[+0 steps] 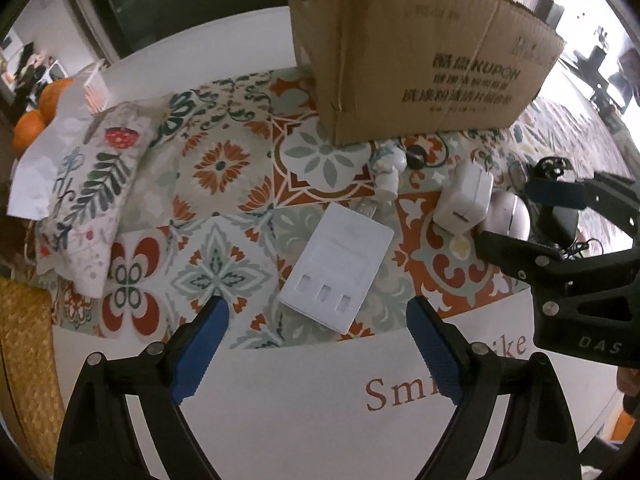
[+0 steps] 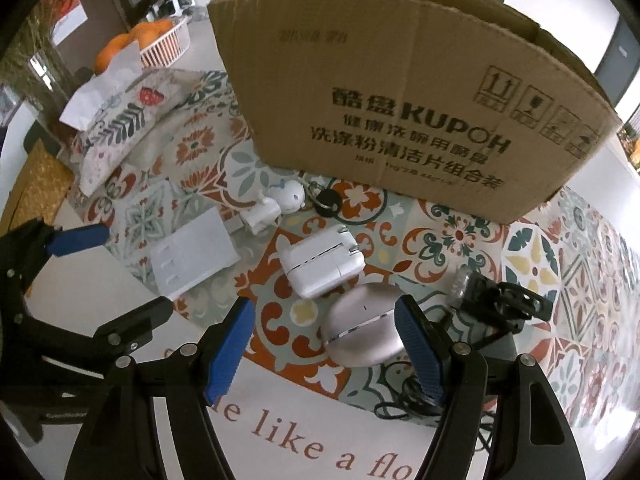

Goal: Organize rigid objects
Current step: 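Close left tool on the white slotted panel while right tool grasps the white adapter, then carry the panel with left tool while right tool carries the adapter over the box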

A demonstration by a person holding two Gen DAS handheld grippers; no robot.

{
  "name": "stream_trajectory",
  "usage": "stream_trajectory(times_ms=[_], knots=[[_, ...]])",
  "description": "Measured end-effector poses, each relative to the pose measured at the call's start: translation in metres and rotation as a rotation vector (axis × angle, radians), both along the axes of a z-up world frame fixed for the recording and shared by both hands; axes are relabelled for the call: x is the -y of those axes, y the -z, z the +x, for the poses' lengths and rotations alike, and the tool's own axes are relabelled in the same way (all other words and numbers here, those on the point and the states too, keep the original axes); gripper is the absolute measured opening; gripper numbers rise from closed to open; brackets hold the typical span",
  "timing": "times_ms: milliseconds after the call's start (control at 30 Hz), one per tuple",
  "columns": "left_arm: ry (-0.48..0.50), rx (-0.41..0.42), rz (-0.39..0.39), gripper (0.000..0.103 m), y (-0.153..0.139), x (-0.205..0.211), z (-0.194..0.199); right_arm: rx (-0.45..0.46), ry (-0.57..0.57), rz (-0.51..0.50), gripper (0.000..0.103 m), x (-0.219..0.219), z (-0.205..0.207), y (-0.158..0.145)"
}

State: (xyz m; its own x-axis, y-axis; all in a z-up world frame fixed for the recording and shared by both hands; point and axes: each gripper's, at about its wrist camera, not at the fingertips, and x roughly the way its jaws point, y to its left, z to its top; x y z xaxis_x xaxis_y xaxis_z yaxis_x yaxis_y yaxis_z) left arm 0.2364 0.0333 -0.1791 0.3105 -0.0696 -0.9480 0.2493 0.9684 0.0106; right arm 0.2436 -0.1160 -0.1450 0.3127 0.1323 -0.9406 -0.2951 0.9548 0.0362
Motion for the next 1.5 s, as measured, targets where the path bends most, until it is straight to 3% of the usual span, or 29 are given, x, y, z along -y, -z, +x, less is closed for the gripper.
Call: stream_trajectory(times_ms=[233, 867, 1067, 1133, 1500], knots=[[0.055, -0.041, -0.022, 0.084, 0.015, 0.004, 0.011, 0.004, 0.014, -0.057, 0.073, -0.003, 0.012, 0.01], [0.066, -0.083, -0.055, 0.065, 0.034, 0.01, 0.039, -0.034, -0.01, -0.032, 0.073, -0.008, 0.047, 0.038], [0.064, -0.056, -0.041, 0.052, 0.036, 0.013, 0.046, -0.062, -0.06, 0.015, 0.061, -0.007, 0.05, 0.046], [0.055, -0.053, -0.047, 0.05, 0.036, 0.012, 0.046, -0.057, -0.064, 0.023, 0.051, -0.008, 0.048, 0.046], [-0.027, 0.01, -0.081, 0.05, 0.022, 0.0, 0.029, -0.001, -0.04, 0.038, 0.051, -0.003, 0.034, 0.028]])
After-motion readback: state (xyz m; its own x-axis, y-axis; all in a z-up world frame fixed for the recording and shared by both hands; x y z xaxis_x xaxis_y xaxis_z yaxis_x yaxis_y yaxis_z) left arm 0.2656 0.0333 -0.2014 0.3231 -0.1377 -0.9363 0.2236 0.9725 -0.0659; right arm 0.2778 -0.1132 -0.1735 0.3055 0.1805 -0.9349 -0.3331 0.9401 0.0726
